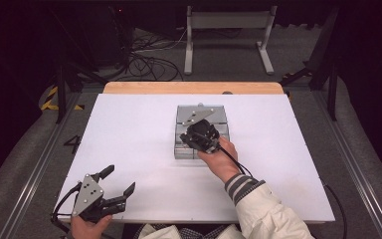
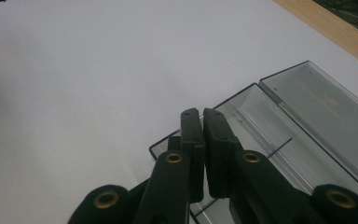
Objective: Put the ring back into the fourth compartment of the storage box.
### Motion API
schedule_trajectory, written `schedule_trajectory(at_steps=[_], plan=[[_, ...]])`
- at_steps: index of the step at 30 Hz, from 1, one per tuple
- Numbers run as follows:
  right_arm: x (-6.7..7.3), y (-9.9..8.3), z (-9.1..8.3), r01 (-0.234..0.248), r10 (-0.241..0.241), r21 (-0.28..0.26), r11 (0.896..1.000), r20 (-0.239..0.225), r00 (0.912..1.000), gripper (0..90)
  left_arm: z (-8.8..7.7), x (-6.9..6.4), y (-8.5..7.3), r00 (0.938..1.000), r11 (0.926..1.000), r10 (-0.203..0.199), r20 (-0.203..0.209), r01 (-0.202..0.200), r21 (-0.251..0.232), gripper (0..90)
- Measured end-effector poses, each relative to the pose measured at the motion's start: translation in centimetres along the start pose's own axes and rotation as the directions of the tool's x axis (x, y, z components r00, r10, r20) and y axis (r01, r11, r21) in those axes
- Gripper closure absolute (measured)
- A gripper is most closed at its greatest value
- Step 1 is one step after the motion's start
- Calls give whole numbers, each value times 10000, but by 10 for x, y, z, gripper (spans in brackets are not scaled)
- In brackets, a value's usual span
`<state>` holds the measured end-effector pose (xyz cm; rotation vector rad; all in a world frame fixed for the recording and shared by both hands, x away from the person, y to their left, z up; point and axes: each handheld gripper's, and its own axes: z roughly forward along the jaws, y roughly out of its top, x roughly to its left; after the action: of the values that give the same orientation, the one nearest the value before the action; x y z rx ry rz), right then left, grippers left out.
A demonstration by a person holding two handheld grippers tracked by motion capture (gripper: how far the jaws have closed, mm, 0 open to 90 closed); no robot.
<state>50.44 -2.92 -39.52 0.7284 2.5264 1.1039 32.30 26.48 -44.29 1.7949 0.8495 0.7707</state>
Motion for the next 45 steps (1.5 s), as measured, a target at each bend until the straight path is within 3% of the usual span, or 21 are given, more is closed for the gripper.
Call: schedule_trajectory(at_steps=[16,29,45], plan=[[-12,-5,30,-584,574,496,9971,222,9981,879,0,0,0,10000,10000,10,-20,-11,-22,187],[-12,-9,45,-516,502,980,9939,167,9986,878,1,0,0,10000,10000,10,-8,-11,-29,187],[-13,-14,58,-571,609,1877,9806,-147,9980,877,1,0,0,10000,10000,11,2,-11,-26,187]])
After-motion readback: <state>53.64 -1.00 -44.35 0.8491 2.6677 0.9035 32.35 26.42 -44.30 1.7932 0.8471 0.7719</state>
